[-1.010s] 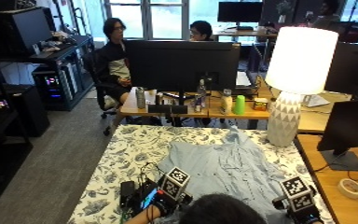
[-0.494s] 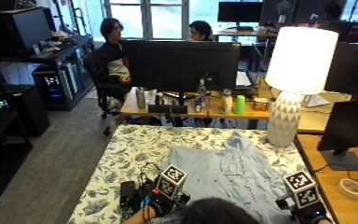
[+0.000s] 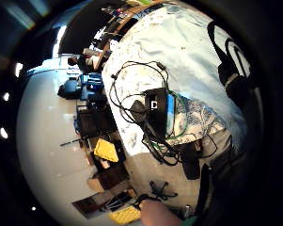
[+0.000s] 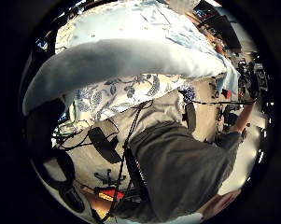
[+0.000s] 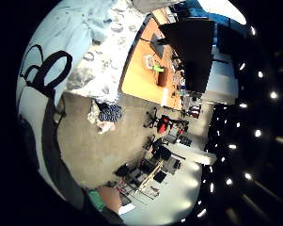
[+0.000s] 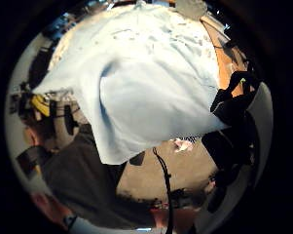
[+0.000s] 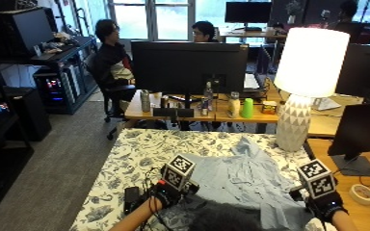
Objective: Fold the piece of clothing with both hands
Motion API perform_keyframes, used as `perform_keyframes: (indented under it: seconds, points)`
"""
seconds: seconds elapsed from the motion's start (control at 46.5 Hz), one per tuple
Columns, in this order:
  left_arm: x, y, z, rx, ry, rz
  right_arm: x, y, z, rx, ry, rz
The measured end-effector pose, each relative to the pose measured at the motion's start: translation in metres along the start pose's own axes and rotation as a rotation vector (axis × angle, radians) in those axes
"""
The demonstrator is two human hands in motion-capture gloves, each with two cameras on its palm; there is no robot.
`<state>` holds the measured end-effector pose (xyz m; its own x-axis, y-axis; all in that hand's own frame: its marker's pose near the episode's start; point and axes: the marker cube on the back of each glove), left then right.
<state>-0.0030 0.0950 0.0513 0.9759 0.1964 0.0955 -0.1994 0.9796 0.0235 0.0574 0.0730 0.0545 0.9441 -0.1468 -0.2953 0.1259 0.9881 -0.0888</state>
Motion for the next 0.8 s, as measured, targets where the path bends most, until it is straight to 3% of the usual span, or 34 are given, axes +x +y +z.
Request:
perform_keyframes:
  seconds: [0.15,0.279,0.387,0.559,0.645,0.795]
  points:
    - [-0.024,-0.021,-0.064,0.113,0.009,-0.102,0.031,-0.020,-0.055,0.085,0.027,0.079]
    - [-0.044,-0.086,-0.102,0.284,-0.057,-0.289,0.056,-0.081,-0.103,0.245,0.071,0.217]
    - [-0.064,-0.135,-0.105,0.289,-0.161,-0.396,0.064,-0.142,-0.118,0.343,0.113,0.318]
    - [-0.095,-0.215,-0.071,0.211,-0.208,-0.418,0.064,-0.230,-0.113,0.371,0.142,0.408]
    - [-0.095,-0.235,-0.063,0.167,-0.226,-0.424,0.066,-0.279,-0.098,0.392,0.135,0.455]
    - [-0.086,-0.234,-0.065,0.150,-0.173,-0.457,0.064,-0.338,-0.069,0.428,0.059,0.547]
